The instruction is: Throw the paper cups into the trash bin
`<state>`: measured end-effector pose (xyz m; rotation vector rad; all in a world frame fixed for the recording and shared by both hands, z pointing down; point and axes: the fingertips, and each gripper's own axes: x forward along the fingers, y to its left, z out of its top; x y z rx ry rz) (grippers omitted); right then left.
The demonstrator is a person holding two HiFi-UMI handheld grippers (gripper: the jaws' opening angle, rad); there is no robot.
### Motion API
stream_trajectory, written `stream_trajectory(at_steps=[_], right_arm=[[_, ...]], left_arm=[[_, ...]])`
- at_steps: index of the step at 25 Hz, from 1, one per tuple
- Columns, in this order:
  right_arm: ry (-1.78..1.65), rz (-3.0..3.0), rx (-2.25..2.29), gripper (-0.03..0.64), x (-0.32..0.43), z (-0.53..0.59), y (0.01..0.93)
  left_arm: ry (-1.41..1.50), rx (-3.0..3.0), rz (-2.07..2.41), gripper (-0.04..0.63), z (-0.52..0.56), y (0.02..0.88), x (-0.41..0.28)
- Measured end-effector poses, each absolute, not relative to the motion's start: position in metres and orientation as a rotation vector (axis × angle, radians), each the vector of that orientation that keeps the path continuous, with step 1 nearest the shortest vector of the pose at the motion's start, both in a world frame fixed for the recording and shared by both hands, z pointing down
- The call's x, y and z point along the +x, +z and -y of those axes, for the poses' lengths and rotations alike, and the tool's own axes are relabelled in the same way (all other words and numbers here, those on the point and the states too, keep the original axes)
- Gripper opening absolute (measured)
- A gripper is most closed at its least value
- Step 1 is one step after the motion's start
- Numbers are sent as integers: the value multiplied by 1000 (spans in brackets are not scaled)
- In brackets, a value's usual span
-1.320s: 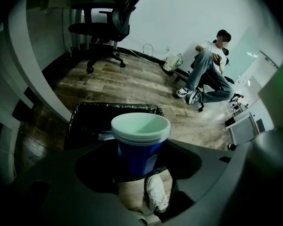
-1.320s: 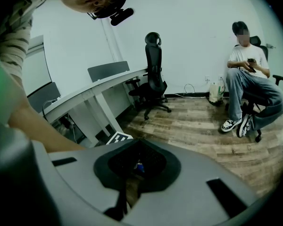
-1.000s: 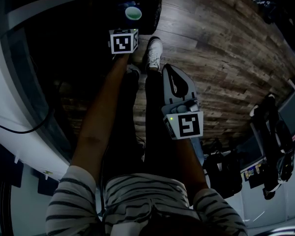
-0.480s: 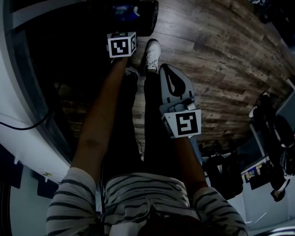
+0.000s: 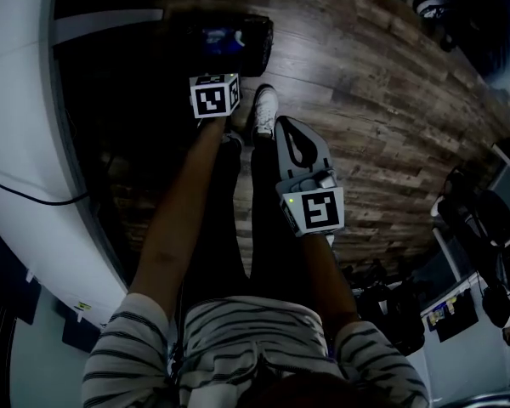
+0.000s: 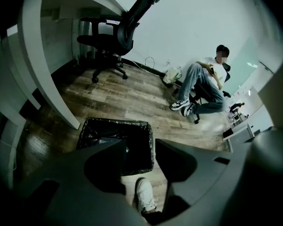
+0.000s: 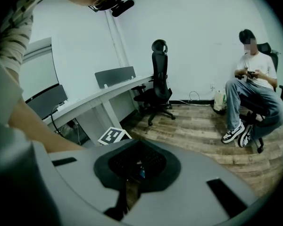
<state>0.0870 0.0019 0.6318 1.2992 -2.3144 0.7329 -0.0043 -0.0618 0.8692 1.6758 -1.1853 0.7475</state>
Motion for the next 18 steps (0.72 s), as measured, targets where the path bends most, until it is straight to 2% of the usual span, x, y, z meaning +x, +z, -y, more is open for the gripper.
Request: stream_trajectory(at_steps=[6, 14, 18], right_arm=[[718, 2318, 1316, 8, 89, -4, 616], [697, 2369, 1325, 8, 88, 1, 583], [673, 2360, 1333, 8, 90, 4, 572]], left_arm=[[683, 1677, 1197, 182, 58, 837, -6], [648, 1727, 1242, 77, 63, 789, -4], [635, 1747, 1257, 50, 63, 764, -3]])
